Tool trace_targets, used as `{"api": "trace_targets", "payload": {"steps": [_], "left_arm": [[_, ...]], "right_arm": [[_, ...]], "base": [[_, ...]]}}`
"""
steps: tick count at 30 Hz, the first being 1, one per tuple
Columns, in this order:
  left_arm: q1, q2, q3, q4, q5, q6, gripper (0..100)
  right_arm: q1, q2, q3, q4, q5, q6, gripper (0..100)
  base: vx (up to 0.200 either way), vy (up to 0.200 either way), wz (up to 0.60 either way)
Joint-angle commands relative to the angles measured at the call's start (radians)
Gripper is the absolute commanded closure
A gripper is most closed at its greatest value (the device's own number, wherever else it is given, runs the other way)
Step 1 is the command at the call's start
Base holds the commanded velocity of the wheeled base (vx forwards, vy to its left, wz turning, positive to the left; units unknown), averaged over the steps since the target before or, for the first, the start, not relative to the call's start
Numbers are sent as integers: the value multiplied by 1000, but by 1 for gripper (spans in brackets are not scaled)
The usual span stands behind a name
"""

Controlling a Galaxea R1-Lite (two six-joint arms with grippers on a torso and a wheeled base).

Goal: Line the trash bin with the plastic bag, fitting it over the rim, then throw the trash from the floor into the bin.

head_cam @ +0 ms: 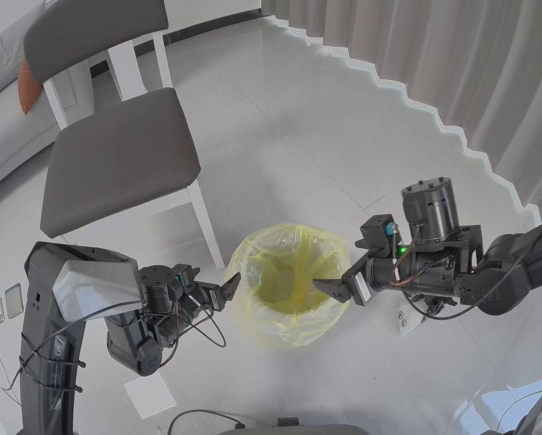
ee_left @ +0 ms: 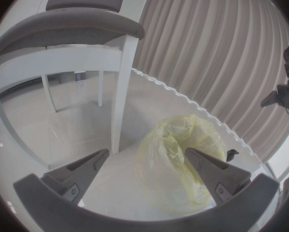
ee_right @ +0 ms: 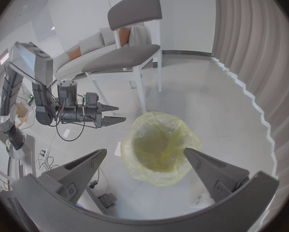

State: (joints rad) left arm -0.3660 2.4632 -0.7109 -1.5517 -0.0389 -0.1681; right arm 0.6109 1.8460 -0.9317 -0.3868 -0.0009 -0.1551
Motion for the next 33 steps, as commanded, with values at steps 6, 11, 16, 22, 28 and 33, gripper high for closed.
{"api": "trace_targets", "payload": {"steps": [6, 11, 16, 22, 28, 33], "left_arm": [[-27, 72, -71, 32, 8, 4, 0], [-18, 79, -90, 64, 19, 4, 0], [4, 123, -127, 73, 34, 5, 0], [24, 154, -154, 82, 37, 5, 0], [32, 171, -170, 84, 36, 5, 0], [25, 195, -216, 128, 36, 5, 0]], "right_arm": [[-19, -68, 73, -69, -2, -1, 0], [-22, -68, 74, -70, -4, -3, 0], [-43, -60, 76, -72, -2, -3, 0], [-60, -60, 82, -72, 1, -4, 0], [-74, -53, 86, -76, 1, -3, 0], [-86, -37, 93, -93, 2, 0, 0]], "base": [[0, 0, 0], [0, 0, 0], [0, 0, 0], [0, 0, 0], [0, 0, 0], [0, 0, 0]]}}
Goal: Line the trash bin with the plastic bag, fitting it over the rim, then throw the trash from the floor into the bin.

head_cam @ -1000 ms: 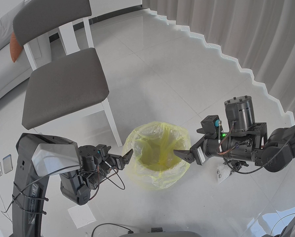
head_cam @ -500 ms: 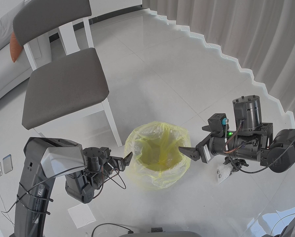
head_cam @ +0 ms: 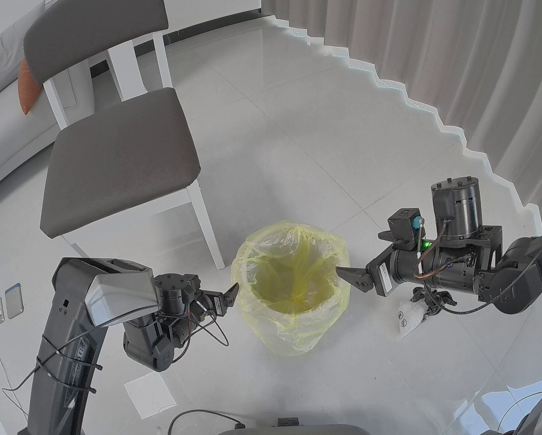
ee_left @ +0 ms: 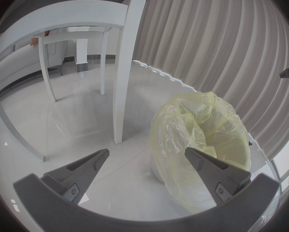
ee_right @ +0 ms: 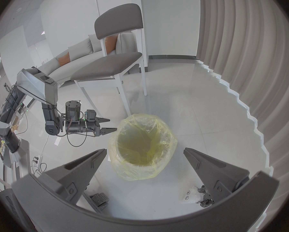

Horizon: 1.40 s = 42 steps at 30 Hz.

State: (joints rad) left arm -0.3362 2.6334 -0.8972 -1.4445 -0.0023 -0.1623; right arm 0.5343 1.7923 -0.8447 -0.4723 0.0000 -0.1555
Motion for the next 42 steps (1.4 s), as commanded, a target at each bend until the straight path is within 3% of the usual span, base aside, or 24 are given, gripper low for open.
{"api": "trace_targets", "payload": {"steps": [1, 10, 19, 28, 36, 42], "left_arm": [[-4, 27, -34, 26, -1, 0, 0], [-12, 45, -112, 111, -2, -2, 0], [-9, 40, -94, 105, 1, -2, 0], [-1, 19, -12, 42, 2, -2, 0], [-6, 19, 18, 15, 4, -2, 0], [-11, 17, 29, -5, 7, 0, 0]], "right_arm": [[-11, 16, 7, -9, 2, 1, 0], [-56, 39, 45, -63, 12, 1, 0], [-85, 114, 27, -108, 18, 1, 0], [-146, 308, -146, -131, 26, -15, 0], [-198, 524, -421, -114, 26, -68, 0], [-234, 590, -494, -71, 26, -96, 0]], "base": [[0, 0, 0], [0, 0, 0], [0, 0, 0], [0, 0, 0], [0, 0, 0], [0, 0, 0]]}}
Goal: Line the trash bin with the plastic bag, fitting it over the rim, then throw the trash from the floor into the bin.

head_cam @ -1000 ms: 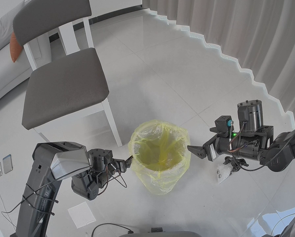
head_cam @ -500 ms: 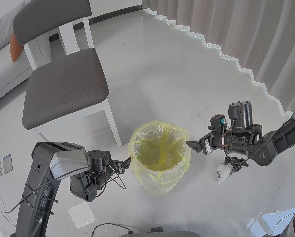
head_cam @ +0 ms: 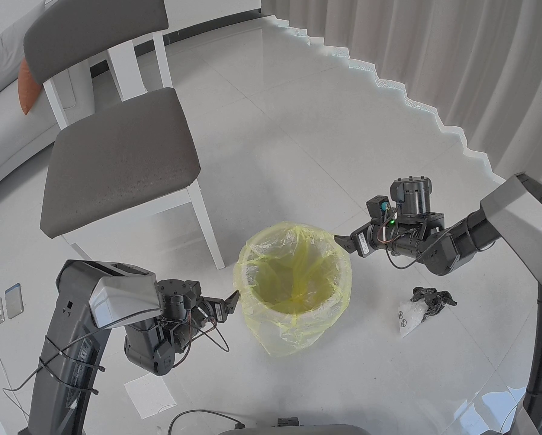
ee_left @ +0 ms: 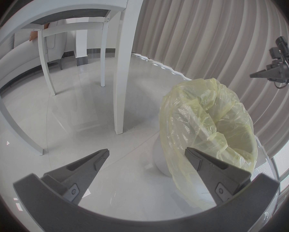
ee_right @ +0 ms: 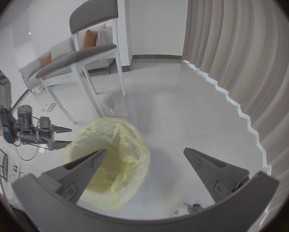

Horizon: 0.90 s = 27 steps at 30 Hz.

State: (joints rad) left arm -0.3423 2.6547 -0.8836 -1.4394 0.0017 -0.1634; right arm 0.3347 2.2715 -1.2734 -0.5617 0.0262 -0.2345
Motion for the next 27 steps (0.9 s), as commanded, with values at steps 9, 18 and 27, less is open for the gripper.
{"api": "trace_targets", "payload": {"steps": [9, 18, 27], "left_arm": [[-9, -4, 23, -21, 3, -1, 0], [-7, -10, 34, -27, 3, -1, 0], [-9, -10, 34, -27, 3, -1, 0]], "right_arm": [[-68, 163, -92, 11, 1, -48, 0], [-66, 172, -106, 13, 1, -51, 0], [-74, 246, -164, 20, 1, -66, 0]], "base": [[0, 0, 0], [0, 0, 0], [0, 0, 0]]}}
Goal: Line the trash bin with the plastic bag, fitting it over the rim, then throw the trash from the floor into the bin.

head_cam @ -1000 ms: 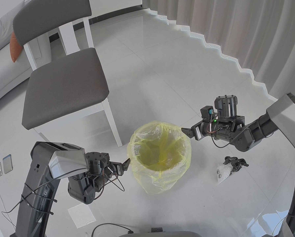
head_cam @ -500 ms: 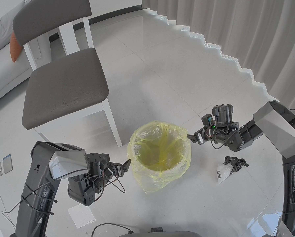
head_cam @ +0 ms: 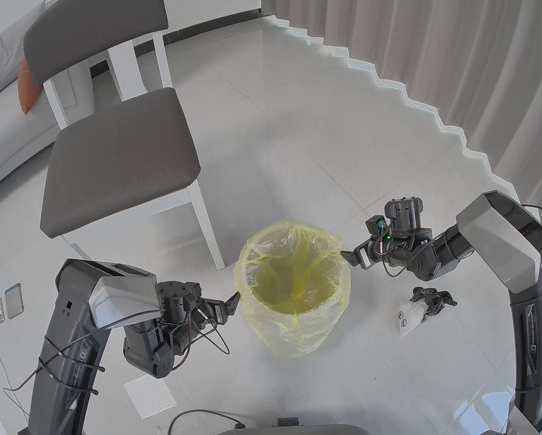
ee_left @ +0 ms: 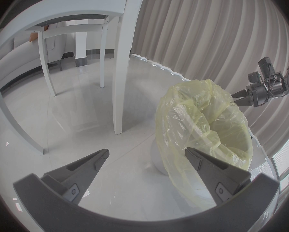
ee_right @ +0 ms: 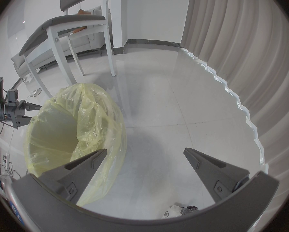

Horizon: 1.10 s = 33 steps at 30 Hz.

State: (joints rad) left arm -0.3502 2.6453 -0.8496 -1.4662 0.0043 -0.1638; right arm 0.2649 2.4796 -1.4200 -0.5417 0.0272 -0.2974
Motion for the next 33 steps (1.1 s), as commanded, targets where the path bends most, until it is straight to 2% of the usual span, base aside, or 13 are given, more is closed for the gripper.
{"api": "trace_targets", "payload": {"steps": [1, 19, 25, 30, 33], "left_arm": [[-1, 1, 0, 1, 0, 0, 0], [-1, 7, 0, 0, 0, 0, 0], [4, -10, 41, -42, -3, 0, 0], [20, -42, 106, -82, -10, 0, 0], [27, -67, 147, -105, -12, 0, 0]], "right_arm": [[-7, 45, -17, -1, 0, -3, 0], [-7, 130, -40, -1, 0, -9, 0], [-42, 47, 33, 0, 0, -14, 0], [-98, -36, 121, 3, 0, -22, 0], [-147, -59, 156, 22, 0, -54, 0]], "base": [[0, 0, 0], [0, 0, 0], [0, 0, 0], [0, 0, 0], [0, 0, 0]]}}
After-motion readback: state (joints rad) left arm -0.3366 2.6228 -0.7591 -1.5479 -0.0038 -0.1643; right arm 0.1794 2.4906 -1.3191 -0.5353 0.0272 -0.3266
